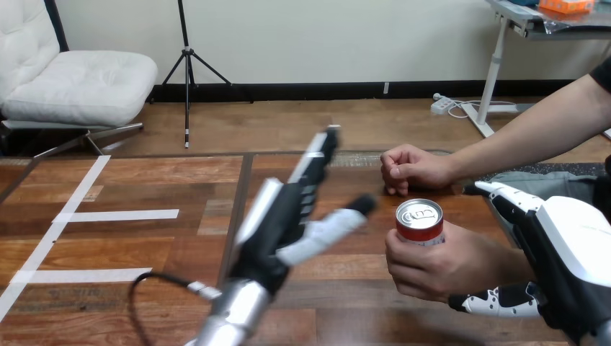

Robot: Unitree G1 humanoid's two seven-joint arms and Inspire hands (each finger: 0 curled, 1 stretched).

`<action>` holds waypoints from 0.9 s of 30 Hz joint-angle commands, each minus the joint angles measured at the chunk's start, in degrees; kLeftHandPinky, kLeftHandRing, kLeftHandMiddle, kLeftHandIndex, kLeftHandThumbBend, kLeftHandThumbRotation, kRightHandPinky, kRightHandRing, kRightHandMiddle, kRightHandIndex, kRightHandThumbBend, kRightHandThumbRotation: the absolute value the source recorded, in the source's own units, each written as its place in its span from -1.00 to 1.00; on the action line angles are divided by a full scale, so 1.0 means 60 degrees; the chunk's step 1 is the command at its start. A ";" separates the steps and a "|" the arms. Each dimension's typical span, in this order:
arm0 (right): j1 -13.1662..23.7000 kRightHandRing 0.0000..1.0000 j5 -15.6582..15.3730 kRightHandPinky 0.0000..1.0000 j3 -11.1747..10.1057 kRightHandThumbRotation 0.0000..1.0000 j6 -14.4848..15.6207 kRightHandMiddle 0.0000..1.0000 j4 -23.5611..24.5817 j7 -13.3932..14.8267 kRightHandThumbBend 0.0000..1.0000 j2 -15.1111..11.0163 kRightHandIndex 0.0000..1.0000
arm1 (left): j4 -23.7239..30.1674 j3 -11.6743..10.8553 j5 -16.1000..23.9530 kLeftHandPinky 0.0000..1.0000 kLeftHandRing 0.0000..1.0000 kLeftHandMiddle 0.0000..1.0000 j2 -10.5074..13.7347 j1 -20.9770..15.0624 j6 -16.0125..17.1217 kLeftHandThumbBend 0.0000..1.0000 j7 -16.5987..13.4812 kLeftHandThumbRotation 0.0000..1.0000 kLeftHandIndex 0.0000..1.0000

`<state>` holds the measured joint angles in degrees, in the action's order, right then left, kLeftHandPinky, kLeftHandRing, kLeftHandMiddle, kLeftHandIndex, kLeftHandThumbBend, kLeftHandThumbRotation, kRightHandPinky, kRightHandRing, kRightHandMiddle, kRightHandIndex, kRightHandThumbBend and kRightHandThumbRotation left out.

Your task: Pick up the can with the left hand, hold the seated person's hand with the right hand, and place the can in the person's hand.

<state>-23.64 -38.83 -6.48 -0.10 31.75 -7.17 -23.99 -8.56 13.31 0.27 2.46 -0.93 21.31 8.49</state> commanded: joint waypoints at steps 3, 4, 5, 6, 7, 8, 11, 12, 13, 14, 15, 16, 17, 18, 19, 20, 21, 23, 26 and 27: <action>-0.0105 0.74 -0.0074 0.59 -0.0166 -1.00 -0.0127 0.77 0.0864 0.0357 0.75 0.0344 0.72 | 0.1114 -0.0700 -0.0599 1.00 1.00 1.00 0.0444 0.0297 0.0450 0.59 0.0385 0.42 1.00; -0.0164 0.74 -0.0113 0.59 -0.0163 -1.00 -0.0119 0.77 0.0923 0.0383 0.75 0.0391 0.72 | 0.1224 -0.0797 -0.0683 1.00 1.00 1.00 0.0500 0.0415 0.0470 0.60 0.0416 0.42 1.00; -0.0200 0.74 -0.0143 0.59 -0.0161 -1.00 -0.0115 0.77 0.0960 0.0397 0.75 0.0425 0.72 | 0.1298 -0.0858 -0.0748 1.00 1.00 1.00 0.0530 0.0492 0.0471 0.60 0.0442 0.42 1.00; -0.0225 0.74 -0.0168 0.60 -0.0160 -1.00 -0.0112 0.77 0.0987 0.0403 0.75 0.0454 0.72 | 0.1353 -0.0904 -0.0792 1.00 1.00 1.00 0.0548 0.0547 0.0468 0.61 0.0466 0.41 1.00; -0.0280 0.74 -0.0194 0.60 -0.0159 -1.00 -0.0102 0.77 0.1051 0.0403 0.75 0.0497 0.72 | 0.1451 -0.0998 -0.0882 1.00 1.00 1.00 0.0586 0.0653 0.0477 0.61 0.0491 0.41 1.00; -0.0314 0.75 -0.0211 0.60 -0.0158 -1.00 -0.0094 0.77 0.1093 0.0398 0.74 0.0526 0.72 | 0.1514 -0.1059 -0.0940 1.00 1.00 1.00 0.0608 0.0717 0.0477 0.61 0.0513 0.40 1.00; -0.0399 0.75 -0.0254 0.61 -0.0166 -1.00 -0.0199 0.78 0.1092 0.0509 0.74 0.0572 0.73 | 0.1617 -0.1247 -0.0945 1.00 1.00 1.00 0.0736 0.0871 0.0638 0.63 0.0525 0.37 1.00; -0.0416 0.75 -0.0266 0.61 -0.0168 -1.00 -0.0230 0.78 0.1083 0.0541 0.74 0.0580 0.73 | 0.1633 -0.1291 -0.0930 1.00 1.00 1.00 0.0762 0.0900 0.0681 0.63 0.0531 0.37 1.00; -0.0432 0.75 -0.0236 0.61 -0.0174 -1.00 -0.0278 0.78 0.1062 0.0577 0.74 0.0590 0.73 | 0.1653 -0.1370 -0.0977 1.00 1.00 1.00 0.0806 0.0962 0.0754 0.63 0.0567 0.37 1.00; -0.0440 0.75 -0.0214 0.61 -0.0178 -1.00 -0.0302 0.78 0.1054 0.0591 0.73 0.0599 0.73 | 0.1668 -0.1419 -0.1020 1.00 1.00 1.00 0.0828 0.1001 0.0790 0.63 0.0599 0.36 1.00; -0.0446 0.76 -0.0201 0.61 -0.0180 -1.00 -0.0321 0.78 0.1048 0.0602 0.73 0.0607 0.72 | 0.1678 -0.1454 -0.1050 1.00 1.00 1.00 0.0842 0.1028 0.0815 0.63 0.0624 0.35 1.00; -0.0464 0.76 -0.0194 0.61 -0.0178 -1.00 -0.0324 0.78 0.1062 0.0611 0.73 0.0634 0.72 | 0.1707 -0.1518 -0.1083 1.00 1.00 1.00 0.0883 0.1094 0.0857 0.63 0.0650 0.35 1.00; -0.0477 0.76 -0.0197 0.61 -0.0176 -1.00 -0.0323 0.78 0.1075 0.0615 0.73 0.0656 0.72 | 0.1727 -0.1562 -0.1099 1.00 1.00 1.00 0.0905 0.1135 0.0879 0.62 0.0672 0.33 1.00; -0.0485 0.76 -0.0202 0.61 -0.0175 -1.00 -0.0325 0.78 0.1084 0.0616 0.73 0.0674 0.72 | 0.1740 -0.1594 -0.1111 1.00 1.00 1.00 0.0918 0.1163 0.0896 0.61 0.0692 0.32 1.00; -0.0502 0.76 -0.0207 0.61 -0.0172 -1.00 -0.0314 0.77 0.1101 0.0622 0.73 0.0711 0.72 | 0.1760 -0.1645 -0.1133 1.00 1.00 1.00 0.0961 0.1225 0.0941 0.60 0.0728 0.29 1.00; -0.0512 0.76 -0.0212 0.61 -0.0173 -1.00 -0.0310 0.77 0.1111 0.0624 0.73 0.0738 0.72 | 0.1769 -0.1674 -0.1148 1.00 1.00 1.00 0.0988 0.1262 0.0971 0.59 0.0754 0.27 1.00; -0.0520 0.76 -0.0218 0.61 -0.0171 -1.00 -0.0307 0.77 0.1118 0.0626 0.73 0.0758 0.72 | 0.1775 -0.1696 -0.1161 1.00 1.00 1.00 0.1008 0.1288 0.0993 0.58 0.0775 0.26 1.00; -0.0552 0.76 -0.0220 0.61 -0.0163 -1.00 -0.0257 0.77 0.1156 0.0616 0.73 0.0828 0.72 | 0.1738 -0.1763 -0.1239 1.00 1.00 1.00 0.1056 0.1374 0.1085 0.56 0.0866 0.23 1.00; -0.0592 0.76 -0.0164 0.61 -0.0169 -1.00 -0.0236 0.78 0.1194 0.0593 0.72 0.0876 0.73 | 0.1645 -0.1848 -0.1244 1.00 1.00 1.00 0.1062 0.1457 0.1252 0.54 0.0926 0.20 1.00; -0.0600 0.76 -0.0147 0.62 -0.0172 -1.00 -0.0236 0.78 0.1201 0.0588 0.72 0.0883 0.73 | 0.1621 -0.1866 -0.1237 1.00 1.00 1.00 0.1058 0.1471 0.1292 0.54 0.0935 0.20 1.00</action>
<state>-28.73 -39.84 -6.60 -1.14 35.82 -4.87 -19.80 -0.96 2.81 -6.43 8.58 8.79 26.51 13.20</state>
